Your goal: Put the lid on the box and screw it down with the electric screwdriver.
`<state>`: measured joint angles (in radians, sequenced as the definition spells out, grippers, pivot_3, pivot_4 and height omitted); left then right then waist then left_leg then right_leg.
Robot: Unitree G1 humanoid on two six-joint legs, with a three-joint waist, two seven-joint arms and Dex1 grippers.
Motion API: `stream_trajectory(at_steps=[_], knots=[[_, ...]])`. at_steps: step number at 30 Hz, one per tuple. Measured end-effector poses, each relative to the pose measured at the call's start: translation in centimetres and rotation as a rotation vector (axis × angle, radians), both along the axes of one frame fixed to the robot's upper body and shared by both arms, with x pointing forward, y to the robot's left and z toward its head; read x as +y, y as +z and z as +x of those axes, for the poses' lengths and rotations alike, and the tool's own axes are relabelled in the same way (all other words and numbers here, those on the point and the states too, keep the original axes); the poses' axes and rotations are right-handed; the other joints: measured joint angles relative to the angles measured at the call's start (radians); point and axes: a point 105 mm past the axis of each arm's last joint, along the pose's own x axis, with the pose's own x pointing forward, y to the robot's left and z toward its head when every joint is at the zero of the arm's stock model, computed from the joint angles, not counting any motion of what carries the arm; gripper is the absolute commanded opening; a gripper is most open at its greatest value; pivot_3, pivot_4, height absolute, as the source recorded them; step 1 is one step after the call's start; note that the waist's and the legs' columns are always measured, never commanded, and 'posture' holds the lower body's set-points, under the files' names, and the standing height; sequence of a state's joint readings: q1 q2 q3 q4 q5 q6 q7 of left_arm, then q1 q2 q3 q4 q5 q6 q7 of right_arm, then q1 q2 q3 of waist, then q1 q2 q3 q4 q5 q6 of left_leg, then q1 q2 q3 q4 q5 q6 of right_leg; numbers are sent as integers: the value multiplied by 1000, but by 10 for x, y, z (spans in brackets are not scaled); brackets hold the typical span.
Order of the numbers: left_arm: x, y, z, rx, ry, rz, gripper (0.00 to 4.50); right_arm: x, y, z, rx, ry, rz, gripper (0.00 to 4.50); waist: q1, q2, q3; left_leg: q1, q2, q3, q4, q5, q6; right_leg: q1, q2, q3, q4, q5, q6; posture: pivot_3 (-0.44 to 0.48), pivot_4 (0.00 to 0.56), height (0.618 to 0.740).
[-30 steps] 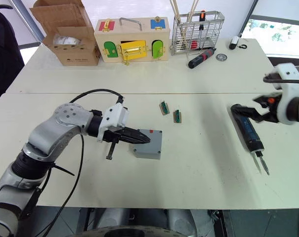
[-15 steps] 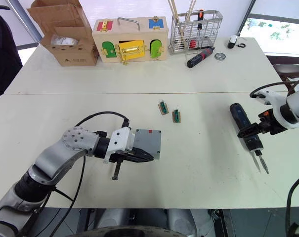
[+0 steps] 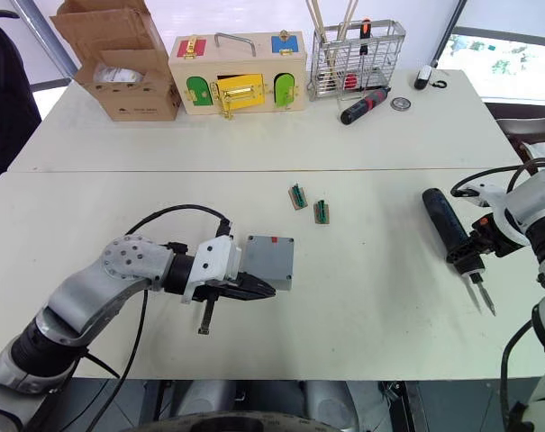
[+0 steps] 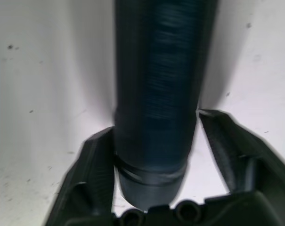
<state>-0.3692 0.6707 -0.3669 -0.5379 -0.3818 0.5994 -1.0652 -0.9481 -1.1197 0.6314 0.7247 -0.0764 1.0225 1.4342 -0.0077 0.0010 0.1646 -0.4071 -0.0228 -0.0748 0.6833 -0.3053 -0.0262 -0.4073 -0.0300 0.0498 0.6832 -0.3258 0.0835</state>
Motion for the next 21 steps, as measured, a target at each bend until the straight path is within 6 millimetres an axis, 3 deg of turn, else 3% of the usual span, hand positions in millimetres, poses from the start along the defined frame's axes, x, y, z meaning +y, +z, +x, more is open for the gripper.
stream_trajectory(at_steps=[2,11,15,19,21], knots=[[1,-2,2,10,6,2,0,-1,-1,-1,-1,1,-2,1837,-1,-1,-1,0,0,0,0,0,0,0,0,0,0,0,0,0,150,740],[3,-2,9,13,6,5,0,0,-4,-4,-20,3,-3,1836,2,-4,-3,0,0,-3,0,0,0,1,0,-2,0,0,0,0,150,740],[11,-5,14,21,15,26,0,2,-4,-2,-65,-75,41,1836,-2,-5,-3,0,0,-3,0,0,0,1,0,-2,0,0,0,0,150,740],[27,1,36,21,85,30,0,18,6,12,-196,-271,268,1836,-15,-3,-2,1,0,0,0,1,-1,-1,2,0,2,0,0,0,150,740],[32,11,49,22,112,-2,0,37,28,26,-312,-345,479,1836,-13,4,0,0,0,1,-1,1,-1,-3,2,1,3,0,0,0,150,740]])
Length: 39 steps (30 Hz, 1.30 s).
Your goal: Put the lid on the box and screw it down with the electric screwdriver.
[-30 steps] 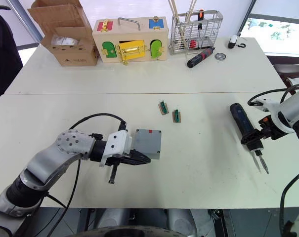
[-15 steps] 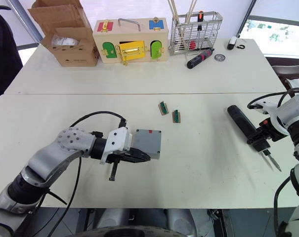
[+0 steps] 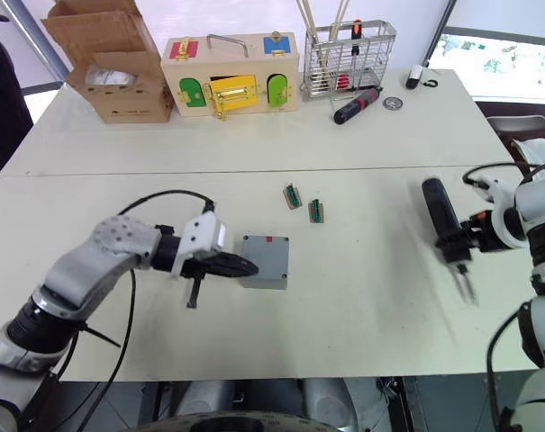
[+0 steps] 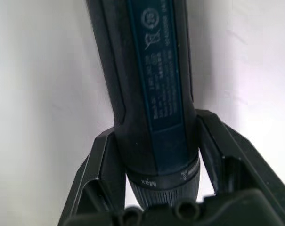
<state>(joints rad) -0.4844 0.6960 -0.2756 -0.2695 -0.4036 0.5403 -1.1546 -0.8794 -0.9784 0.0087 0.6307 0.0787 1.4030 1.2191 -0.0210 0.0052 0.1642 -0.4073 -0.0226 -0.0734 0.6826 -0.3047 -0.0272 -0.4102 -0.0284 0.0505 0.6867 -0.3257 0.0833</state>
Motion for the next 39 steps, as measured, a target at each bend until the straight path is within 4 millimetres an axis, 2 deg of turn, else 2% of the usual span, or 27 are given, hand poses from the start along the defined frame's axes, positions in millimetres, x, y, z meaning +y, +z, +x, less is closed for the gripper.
stream_trajectory(at_steps=[4,6,8,11,13,15,18,24,27,31,39], knots=[[2,15,14,17,20,-78,0,32,69,17,-378,-50,295,1836,11,3,-1,-2,0,-1,-1,0,0,-2,0,0,0,0,0,0,150,740],[1,20,18,41,18,-102,0,60,107,14,-686,-31,384,1836,11,3,-1,-3,0,-2,-1,1,-2,-3,0,-1,3,0,0,0,150,740],[0,25,19,48,4,-106,0,87,122,4,-870,-32,409,1836,9,3,-1,-4,0,-3,-1,3,-5,-3,0,-1,6,0,0,0,150,740],[2,24,17,78,-20,-88,0,129,130,-17,-1079,-104,375,1836,5,4,-1,-4,-2,-2,-2,4,-6,-9,-2,0,14,0,0,0,150,740],[2,21,14,91,-40,-73,0,150,130,-29,-1155,-89,309,1836,6,4,-1,-4,-2,-2,-2,5,-8,-9,-2,0,14,0,0,0,150,740],[2,16,12,101,-55,-43,0,166,121,-40,-1192,-29,216,1836,7,3,-2,-4,-4,-2,-1,5,-10,-8,-2,0,13,0,0,0,150,740],[2,11,13,88,-55,-12,0,192,98,-50,-1173,89,150,1836,2,3,-2,-4,-4,-1,-1,6,-10,-8,-2,0,12,0,0,0,150,740],[-7,-2,8,56,-35,4,0,221,55,-69,-1147,253,64,1836,-7,3,-2,-3,-3,-1,-1,6,-10,-8,-2,0,12,0,0,0,150,740],[-7,-7,9,24,-27,33,0,228,49,-73,-1163,281,58,1836,-12,3,-2,-3,-3,-2,-1,6,-10,-8,-2,0,12,0,0,0,150,740],[-8,-9,7,-22,-32,44,0,234,51,-72,-1206,305,50,1836,-16,3,-2,0,-3,-3,-1,5,-9,-5,-1,0,12,0,0,0,150,740],[-10,-11,3,-35,-39,45,0,234,48,-67,-1212,312,40,1836,-15,3,-2,1,-3,-5,-1,5,-9,-1,-1,-1,9,0,0,0,150,740]])
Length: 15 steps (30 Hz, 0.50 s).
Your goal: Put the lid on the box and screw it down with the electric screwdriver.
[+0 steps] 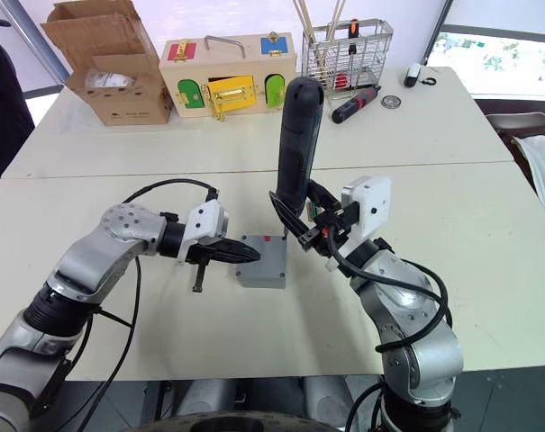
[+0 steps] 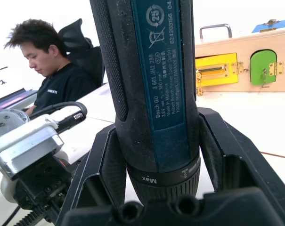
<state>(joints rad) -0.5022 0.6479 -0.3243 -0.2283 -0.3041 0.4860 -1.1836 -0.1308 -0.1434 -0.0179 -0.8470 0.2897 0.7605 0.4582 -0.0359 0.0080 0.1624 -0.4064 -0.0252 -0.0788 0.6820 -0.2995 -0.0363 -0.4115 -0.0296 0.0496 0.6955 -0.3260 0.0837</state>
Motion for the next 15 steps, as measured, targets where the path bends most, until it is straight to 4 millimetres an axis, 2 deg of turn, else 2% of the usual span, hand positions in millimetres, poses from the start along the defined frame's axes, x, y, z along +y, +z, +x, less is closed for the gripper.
stream_trajectory(at_steps=[15], knots=[[-1,-1,0,-7,-1,1,0,0,-11,4,21,14,-8,1836,1,0,0,0,0,-1,0,0,0,2,0,-1,-3,0,0,0,150,740]])
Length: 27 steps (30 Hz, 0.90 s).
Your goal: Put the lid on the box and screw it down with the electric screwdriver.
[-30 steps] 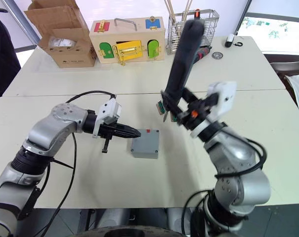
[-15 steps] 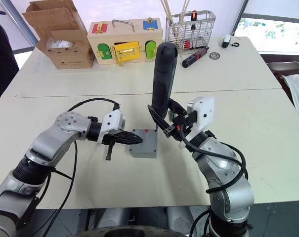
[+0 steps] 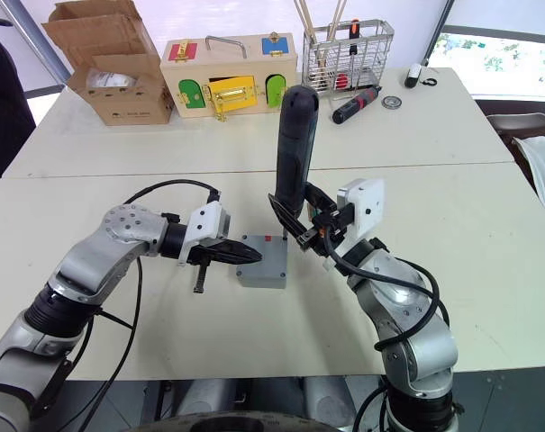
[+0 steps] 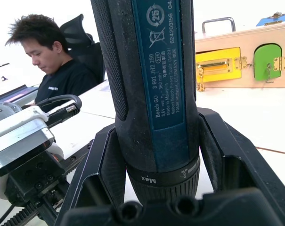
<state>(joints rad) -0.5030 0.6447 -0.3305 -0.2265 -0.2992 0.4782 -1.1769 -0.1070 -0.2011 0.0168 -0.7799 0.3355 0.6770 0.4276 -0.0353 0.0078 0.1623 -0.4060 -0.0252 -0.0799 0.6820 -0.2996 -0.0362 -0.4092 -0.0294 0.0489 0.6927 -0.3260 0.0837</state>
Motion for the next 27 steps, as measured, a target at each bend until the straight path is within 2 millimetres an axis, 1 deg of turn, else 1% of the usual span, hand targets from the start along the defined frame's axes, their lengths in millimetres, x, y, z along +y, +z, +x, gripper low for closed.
stream_trajectory(at_steps=[6,9,11,13,14,18,27], knots=[[0,0,0,-3,1,3,0,2,-2,-4,-12,18,-19,1836,0,-1,0,2,0,0,0,0,1,2,0,0,0,0,0,0,150,740],[0,-1,1,-4,2,4,0,5,-5,-4,-27,31,-57,1836,-1,-2,-1,3,0,0,-1,-1,1,3,0,0,-1,0,0,0,150,740],[0,-2,1,-1,3,6,0,7,-7,-3,-34,32,-76,1836,-1,-3,-3,7,1,-1,-2,-1,2,8,1,0,-4,0,0,0,150,740],[0,-4,1,-2,3,11,0,8,-9,1,-29,23,-83,1836,0,-4,-3,16,1,-1,-5,-2,4,18,1,-1,-8,0,0,0,150,740],[0,-4,1,-4,4,13,0,8,-10,2,-26,19,-83,1836,0,-4,-5,18,1,-1,-5,-2,4,20,1,-1,-9,0,0,0,150,740],[0,-7,0,-12,6,15,0,8,-14,4,-15,12,-78,1836,2,-7,-10,18,1,-2,-5,-3,4,20,1,-1,-9,0,0,0,150,740],[-2,-10,-1,-9,10,11,0,5,-20,-1,-21,19,-95,1836,16,-11,-17,19,1,-2,-5,-3,5,21,1,-1,-9,0,0,0,150,740]])
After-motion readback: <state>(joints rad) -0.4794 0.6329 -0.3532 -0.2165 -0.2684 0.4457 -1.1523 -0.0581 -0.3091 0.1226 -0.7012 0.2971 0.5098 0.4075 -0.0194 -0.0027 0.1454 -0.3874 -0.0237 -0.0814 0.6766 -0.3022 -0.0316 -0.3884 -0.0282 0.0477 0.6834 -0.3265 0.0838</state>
